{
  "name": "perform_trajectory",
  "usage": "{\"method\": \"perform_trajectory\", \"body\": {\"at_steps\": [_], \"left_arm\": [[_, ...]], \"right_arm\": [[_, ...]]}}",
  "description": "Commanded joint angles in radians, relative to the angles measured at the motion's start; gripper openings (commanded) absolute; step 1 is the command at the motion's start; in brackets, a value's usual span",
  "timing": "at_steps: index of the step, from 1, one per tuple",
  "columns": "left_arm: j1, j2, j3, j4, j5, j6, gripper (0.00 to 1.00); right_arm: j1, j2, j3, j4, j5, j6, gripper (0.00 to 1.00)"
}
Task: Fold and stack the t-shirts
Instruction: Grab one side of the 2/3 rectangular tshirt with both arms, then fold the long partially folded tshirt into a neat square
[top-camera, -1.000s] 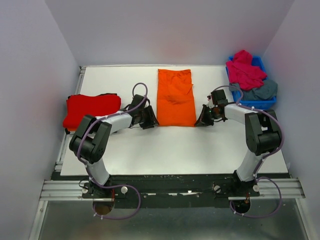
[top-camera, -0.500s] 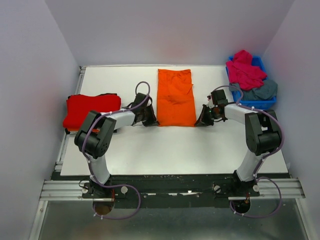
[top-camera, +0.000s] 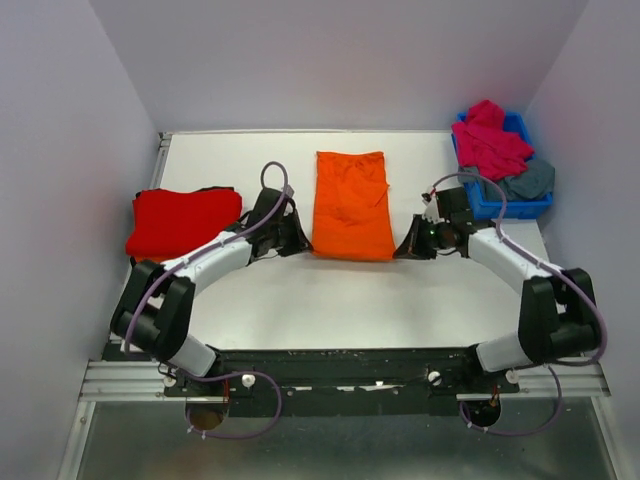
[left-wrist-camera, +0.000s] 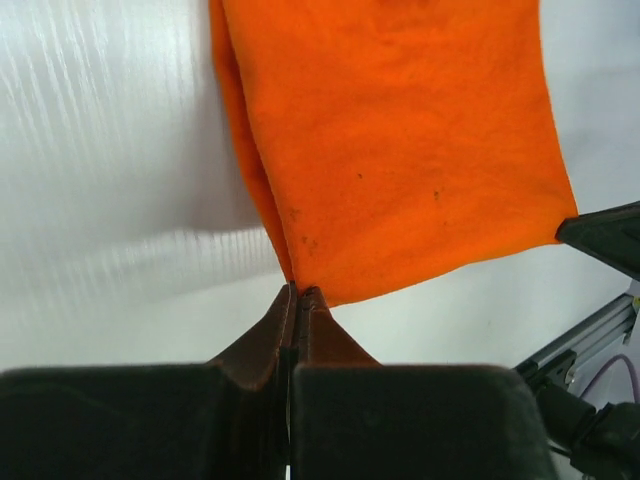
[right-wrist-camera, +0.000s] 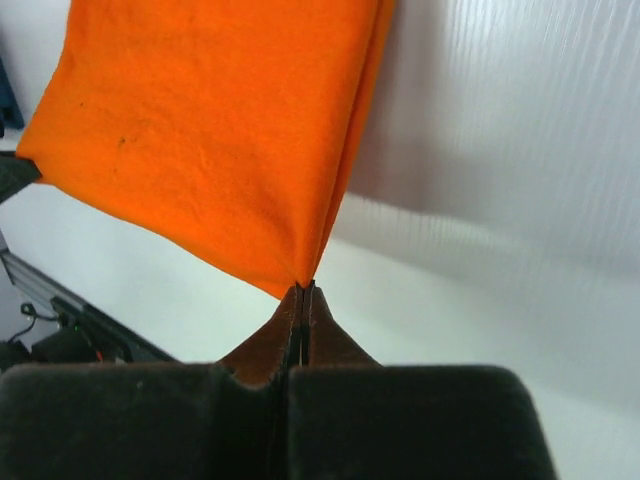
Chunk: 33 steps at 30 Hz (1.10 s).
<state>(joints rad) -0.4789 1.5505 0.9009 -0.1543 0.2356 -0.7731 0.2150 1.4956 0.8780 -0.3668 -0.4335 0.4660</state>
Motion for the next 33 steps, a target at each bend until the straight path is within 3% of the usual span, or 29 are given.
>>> {"method": "perform_trajectory", "body": {"at_steps": [1, 8, 15, 21, 28, 33], "left_arm": [[-0.042, -0.139, -0.042, -0.143, -0.033, 0.047, 0.0], [-0.121, -0.406, -0.137, -0.255, -0.027, -0.023, 0.0], [-0.124, -0.478, -0.09, -0.312, -0.038, -0.042, 0.0], [-0.06, -0.324, 0.041, -0.237, -0.029, -0.003, 0.0], [0.026, -0.049, 0.252, -0.176, -0.156, 0.012, 0.0], [0.066, 0.176, 0.378, -0.099, -0.171, 0.006, 0.0]], "right_arm": [[0.007, -0.168, -0.085, -0.11, -0.066, -0.035, 0.01], [0.009, -0.455, -0.111, -0.297, -0.048, -0.04, 0.01], [0.009, -0.497, -0.042, -0.345, 0.008, -0.024, 0.01], [-0.003, -0.29, 0.145, -0.31, 0.098, -0.038, 0.01], [-0.051, 0.07, 0.413, -0.236, 0.069, -0.01, 0.01], [-0.077, 0.313, 0.581, -0.216, 0.048, 0.022, 0.01]]}}
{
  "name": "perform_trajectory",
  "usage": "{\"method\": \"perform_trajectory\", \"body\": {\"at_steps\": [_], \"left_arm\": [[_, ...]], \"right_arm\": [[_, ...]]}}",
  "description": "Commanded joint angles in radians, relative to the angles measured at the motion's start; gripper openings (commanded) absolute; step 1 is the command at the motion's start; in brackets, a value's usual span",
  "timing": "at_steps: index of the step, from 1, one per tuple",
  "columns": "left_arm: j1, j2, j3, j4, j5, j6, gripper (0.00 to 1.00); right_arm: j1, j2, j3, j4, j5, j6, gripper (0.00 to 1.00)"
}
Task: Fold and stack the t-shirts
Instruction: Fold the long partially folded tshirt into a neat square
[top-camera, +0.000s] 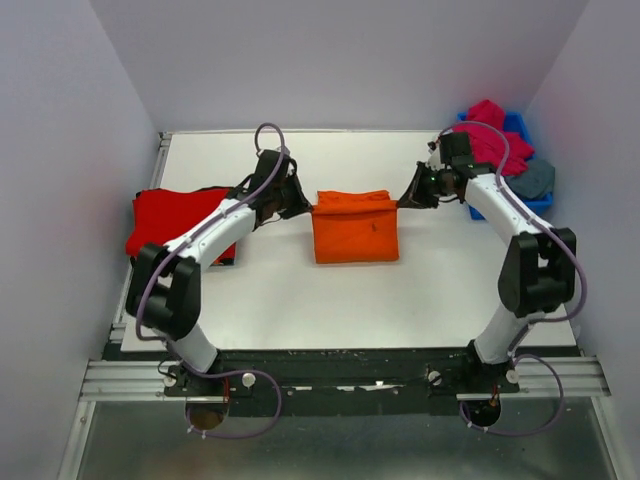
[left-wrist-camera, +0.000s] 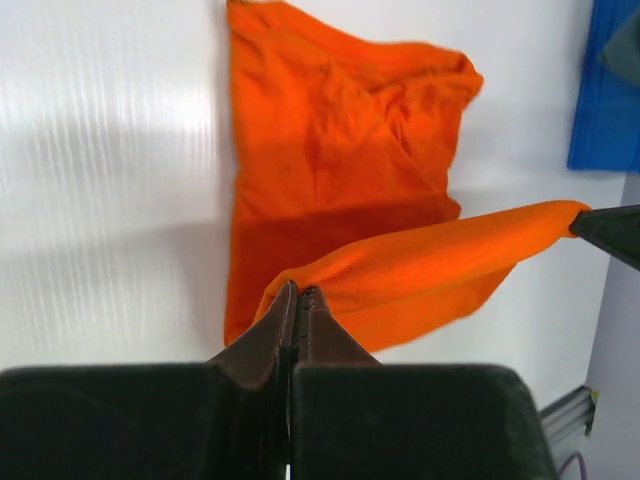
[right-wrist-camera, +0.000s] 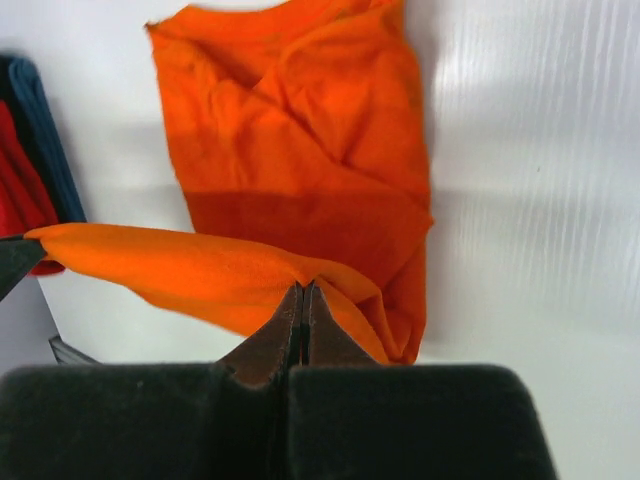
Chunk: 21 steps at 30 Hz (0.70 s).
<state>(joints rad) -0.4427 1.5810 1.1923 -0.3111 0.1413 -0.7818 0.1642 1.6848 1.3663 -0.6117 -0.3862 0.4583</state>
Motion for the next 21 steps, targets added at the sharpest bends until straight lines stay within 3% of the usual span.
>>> {"method": "perform_trajectory", "body": {"at_steps": [1, 6, 14, 15, 16, 17, 19, 21], "left_arm": [[0.032, 0.181, 0.116, 0.056, -0.089, 0.015, 0.0], [0.047, 0.364, 0.262, 0.093, -0.066, 0.006, 0.0], [0.068, 0.542, 0.454, 0.079, -0.022, 0.009, 0.0], [0.076, 0.554, 0.464, 0.082, -0.014, 0.007, 0.0], [0.082, 0.562, 0.47, 0.095, -0.003, 0.004, 0.0], [0.09, 0.57, 0.474, 0.112, 0.016, 0.004, 0.08], [0.101, 0.573, 0.469, 0.154, 0.049, 0.007, 0.51], [0.108, 0.56, 0.455, 0.193, 0.057, 0.021, 0.7]], "right_arm": [[-0.029, 0.165, 0.131, 0.03, -0.008, 0.028, 0.01], [-0.037, 0.344, 0.333, -0.017, -0.002, 0.034, 0.01], [-0.063, 0.525, 0.49, 0.006, -0.037, 0.062, 0.01], [-0.065, 0.545, 0.51, 0.006, -0.045, 0.063, 0.04], [-0.069, 0.568, 0.534, 0.006, -0.051, 0.063, 0.15], [-0.071, 0.584, 0.551, 0.006, -0.048, 0.066, 0.31], [-0.074, 0.599, 0.573, 0.012, -0.045, 0.066, 0.57], [-0.072, 0.579, 0.551, 0.033, -0.04, 0.06, 0.63]]}}
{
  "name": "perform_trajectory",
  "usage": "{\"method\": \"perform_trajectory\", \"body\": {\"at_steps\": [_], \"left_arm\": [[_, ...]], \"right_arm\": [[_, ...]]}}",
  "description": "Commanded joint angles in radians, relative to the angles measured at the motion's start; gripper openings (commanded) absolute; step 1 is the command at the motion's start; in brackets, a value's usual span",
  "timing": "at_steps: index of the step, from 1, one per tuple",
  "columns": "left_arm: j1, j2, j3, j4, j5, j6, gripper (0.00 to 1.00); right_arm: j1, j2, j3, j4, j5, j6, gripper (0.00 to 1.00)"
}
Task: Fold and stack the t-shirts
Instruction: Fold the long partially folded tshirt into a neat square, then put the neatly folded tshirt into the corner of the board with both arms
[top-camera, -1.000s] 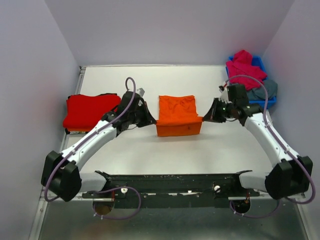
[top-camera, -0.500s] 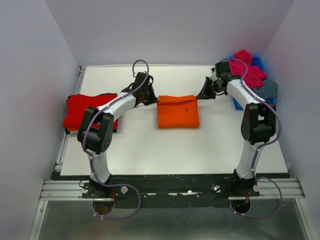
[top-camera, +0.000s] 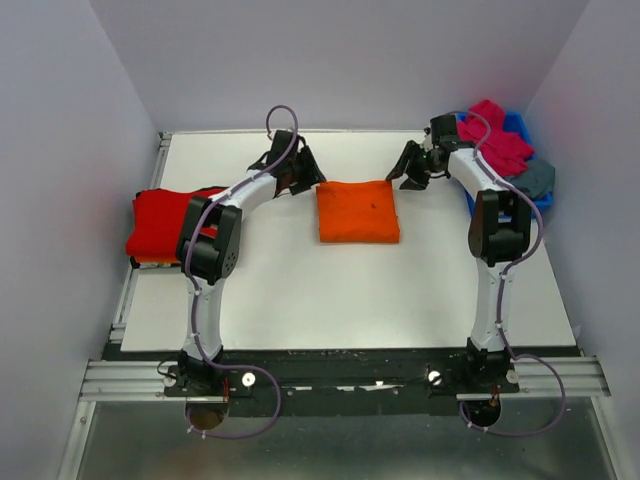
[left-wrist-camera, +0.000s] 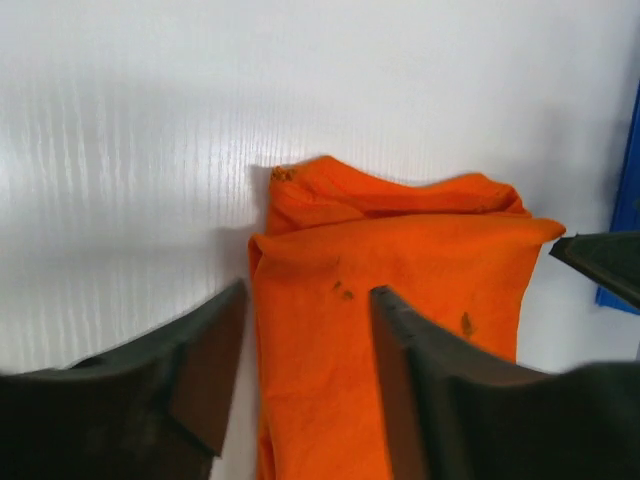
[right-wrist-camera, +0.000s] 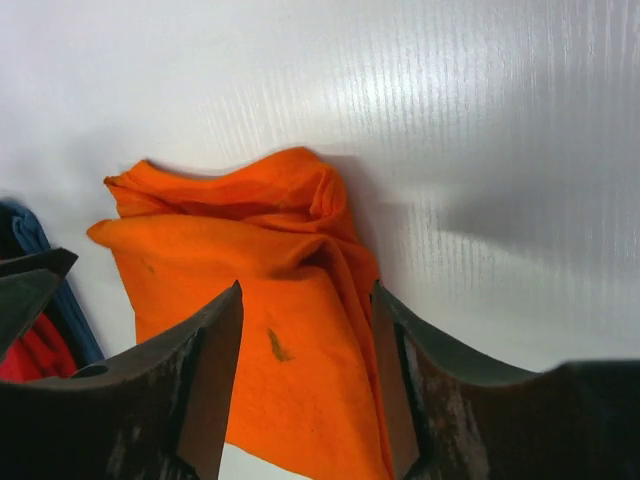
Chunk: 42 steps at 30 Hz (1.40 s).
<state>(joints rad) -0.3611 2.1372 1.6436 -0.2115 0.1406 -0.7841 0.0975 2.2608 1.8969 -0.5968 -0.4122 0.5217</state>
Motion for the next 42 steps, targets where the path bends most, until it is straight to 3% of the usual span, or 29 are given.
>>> {"method": "perform_trajectory", "body": {"at_steps": [1, 6, 13, 17, 24, 27, 32, 34, 35, 36, 38, 42], "left_arm": [[0.03, -0.006, -0.002, 0.106, 0.059, 0.035, 0.72], [0.031, -0.04, -0.037, 0.106, 0.056, 0.052, 0.73], [0.025, -0.065, -0.185, 0.188, 0.136, 0.008, 0.63], [0.019, -0.04, -0.196, 0.192, 0.148, 0.011, 0.57], [0.017, 0.065, -0.075, 0.117, 0.136, 0.014, 0.58], [0.017, 0.122, -0.002, 0.081, 0.136, 0.019, 0.48], [0.013, 0.196, 0.09, 0.043, 0.128, 0.011, 0.4], [0.011, 0.21, 0.097, 0.05, 0.139, 0.008, 0.25], [0.011, 0.205, 0.079, 0.072, 0.148, 0.005, 0.11], [0.01, 0.187, 0.04, 0.117, 0.154, -0.004, 0.06], [0.007, 0.112, -0.1, 0.241, 0.151, -0.02, 0.05], [0.001, -0.075, -0.408, 0.378, 0.123, -0.023, 0.04]], "right_arm": [[-0.007, -0.013, -0.001, 0.034, -0.011, -0.009, 0.63], [-0.005, -0.093, -0.133, 0.11, -0.002, -0.058, 0.61], [-0.002, -0.09, -0.188, 0.138, -0.039, -0.098, 0.56], [0.002, -0.038, -0.142, 0.105, -0.028, -0.097, 0.55], [0.019, 0.055, -0.035, 0.042, 0.004, -0.072, 0.5], [0.036, 0.085, -0.003, 0.02, 0.024, -0.071, 0.44], [0.056, 0.123, 0.036, -0.009, 0.053, -0.065, 0.32], [0.068, 0.125, 0.039, -0.014, 0.059, -0.066, 0.24], [0.077, 0.121, 0.034, -0.015, 0.062, -0.072, 0.18], [0.087, 0.109, 0.019, -0.018, 0.069, -0.075, 0.13], [0.105, 0.044, -0.053, 0.0, 0.102, -0.075, 0.07], [0.125, -0.173, -0.411, 0.149, 0.119, -0.057, 0.05]]}}
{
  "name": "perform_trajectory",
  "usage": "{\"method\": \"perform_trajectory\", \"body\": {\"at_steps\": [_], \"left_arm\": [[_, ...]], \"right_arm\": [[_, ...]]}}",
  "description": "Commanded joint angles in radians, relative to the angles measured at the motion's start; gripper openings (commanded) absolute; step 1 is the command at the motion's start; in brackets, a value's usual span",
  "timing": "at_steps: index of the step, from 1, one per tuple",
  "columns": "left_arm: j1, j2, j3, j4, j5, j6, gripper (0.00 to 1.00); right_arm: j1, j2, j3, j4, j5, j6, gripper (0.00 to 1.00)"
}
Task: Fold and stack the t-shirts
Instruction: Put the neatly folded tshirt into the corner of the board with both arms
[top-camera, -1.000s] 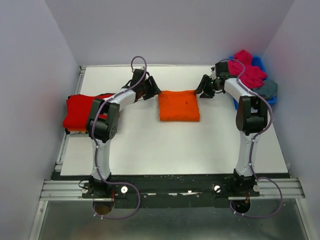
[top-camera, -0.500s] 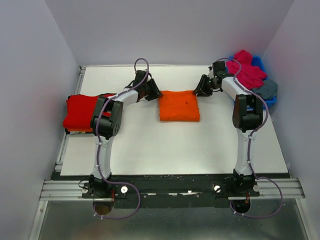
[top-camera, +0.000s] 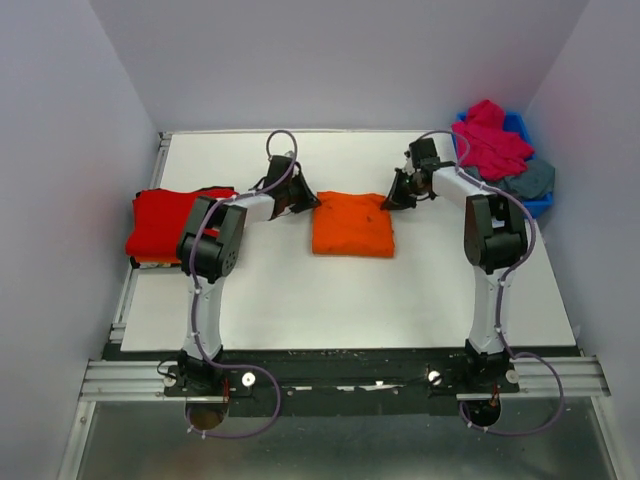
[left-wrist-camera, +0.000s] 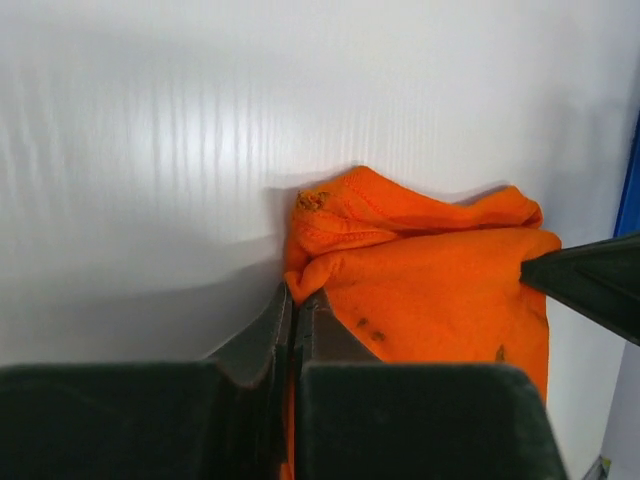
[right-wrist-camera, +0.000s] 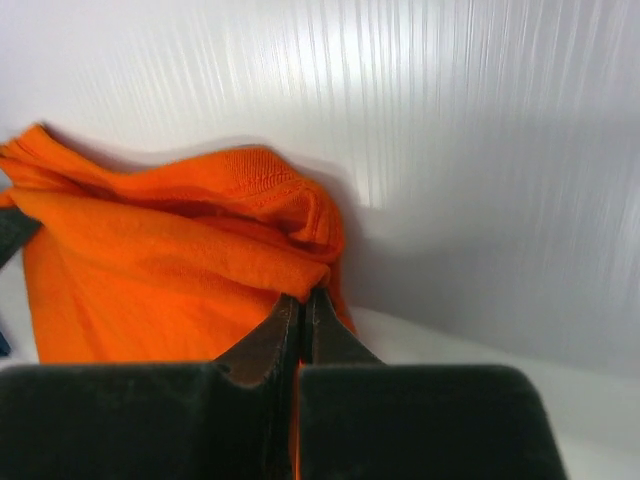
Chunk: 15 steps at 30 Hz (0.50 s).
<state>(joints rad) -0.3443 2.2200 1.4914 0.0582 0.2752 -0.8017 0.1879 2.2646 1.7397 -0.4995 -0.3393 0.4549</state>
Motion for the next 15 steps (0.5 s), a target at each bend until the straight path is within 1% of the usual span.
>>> {"method": "perform_trajectory", "body": {"at_steps": [1, 3, 7, 8, 9, 10, 11, 12, 13, 15], "left_arm": [[-0.019, -0.205, -0.331, 0.135, -0.022, -0.007, 0.04], [-0.036, -0.326, -0.497, 0.172, -0.048, -0.005, 0.04], [-0.105, -0.528, -0.718, 0.157, -0.097, 0.016, 0.04], [-0.126, -0.577, -0.759, 0.155, -0.105, 0.015, 0.05], [-0.149, -0.617, -0.798, 0.138, -0.12, 0.006, 0.09], [-0.171, -0.658, -0.828, 0.125, -0.14, -0.01, 0.18], [-0.183, -0.689, -0.851, 0.117, -0.149, -0.022, 0.32], [-0.193, -0.726, -0.87, 0.111, -0.157, -0.036, 0.42], [-0.193, -0.747, -0.882, 0.108, -0.168, -0.045, 0.48], [-0.193, -0.767, -0.889, 0.098, -0.185, -0.045, 0.55]], "right_arm": [[0.039, -0.236, -0.344, 0.085, 0.048, 0.014, 0.05], [0.045, -0.339, -0.49, 0.121, 0.046, 0.013, 0.04], [0.085, -0.554, -0.76, 0.165, 0.057, -0.004, 0.05], [0.097, -0.592, -0.81, 0.17, 0.054, -0.002, 0.09], [0.104, -0.632, -0.857, 0.173, 0.04, 0.001, 0.17], [0.105, -0.661, -0.894, 0.177, 0.028, 0.004, 0.26], [0.105, -0.69, -0.929, 0.182, 0.025, 0.013, 0.35], [0.105, -0.723, -0.953, 0.188, 0.028, 0.018, 0.43], [0.105, -0.743, -0.98, 0.2, 0.032, 0.025, 0.48], [0.105, -0.777, -1.011, 0.228, 0.039, 0.039, 0.56]]}}
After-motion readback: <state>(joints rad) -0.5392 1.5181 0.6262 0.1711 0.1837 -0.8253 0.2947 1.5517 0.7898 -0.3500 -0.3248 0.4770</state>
